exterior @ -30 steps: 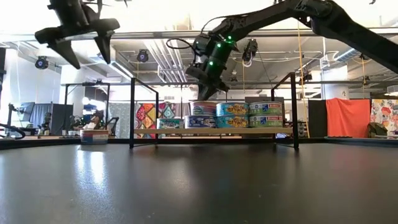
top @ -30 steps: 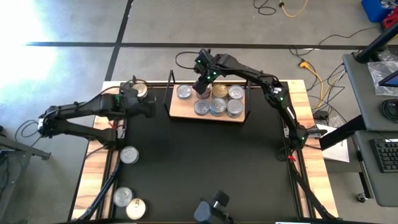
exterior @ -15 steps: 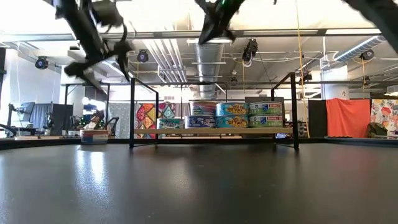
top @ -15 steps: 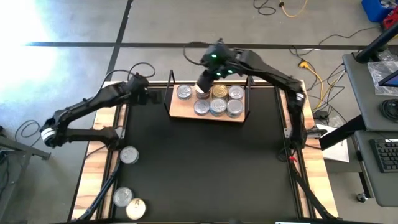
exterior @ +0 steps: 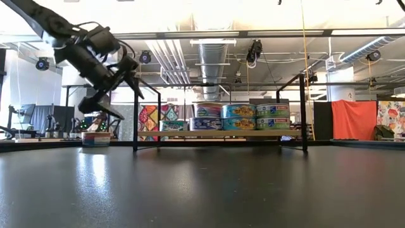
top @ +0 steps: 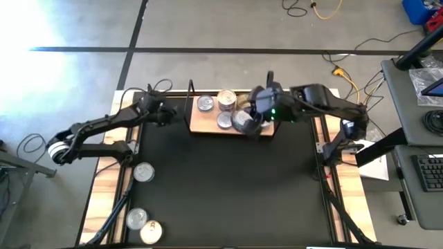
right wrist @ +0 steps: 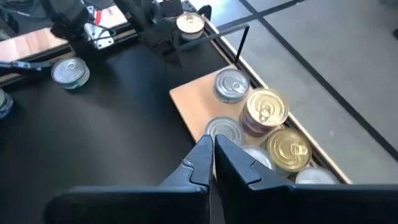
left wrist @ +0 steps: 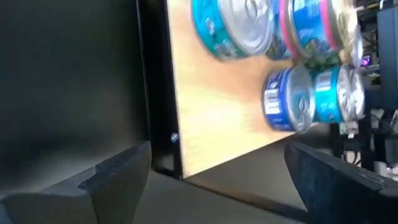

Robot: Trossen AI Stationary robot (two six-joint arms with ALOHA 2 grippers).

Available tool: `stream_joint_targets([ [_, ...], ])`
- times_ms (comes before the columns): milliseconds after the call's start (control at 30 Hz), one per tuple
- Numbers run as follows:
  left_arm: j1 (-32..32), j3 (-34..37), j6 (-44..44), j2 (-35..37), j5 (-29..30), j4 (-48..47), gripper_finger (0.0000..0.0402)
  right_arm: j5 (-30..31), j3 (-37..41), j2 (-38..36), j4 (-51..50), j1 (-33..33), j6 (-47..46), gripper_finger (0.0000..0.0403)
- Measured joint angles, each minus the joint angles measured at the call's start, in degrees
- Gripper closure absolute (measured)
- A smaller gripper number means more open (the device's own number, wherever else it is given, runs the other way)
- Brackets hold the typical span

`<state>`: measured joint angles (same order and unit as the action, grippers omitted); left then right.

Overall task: Stack canned seafood by type on shelf
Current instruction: Stack the green-blue tuna can on top of the other green-blue tuna can on the shelf

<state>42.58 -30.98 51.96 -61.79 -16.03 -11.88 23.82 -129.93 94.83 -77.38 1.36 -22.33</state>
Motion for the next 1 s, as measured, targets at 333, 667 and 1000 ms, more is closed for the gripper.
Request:
stream_joint_targets([
  [333, -8.62, 5.13, 4.74, 7.12, 3.86, -1.49, 0.005, 6.61, 0.02, -0.89, -5.39, 9.75, -3.92, 0.0394],
  [667, -34.84, -6.78, 16.03, 17.86, 27.45, -40.5, 0.0052, 9.66, 3.59, -1.65, -11.48, 20.51, -4.81, 0.0394],
  [1000, -72.46, -19.42, 40.34, 4.12, 39.6, -46.94, 0.0052, 8.3, 8.44, -1.62, -5.86, 25.66, -5.68, 0.0394],
])
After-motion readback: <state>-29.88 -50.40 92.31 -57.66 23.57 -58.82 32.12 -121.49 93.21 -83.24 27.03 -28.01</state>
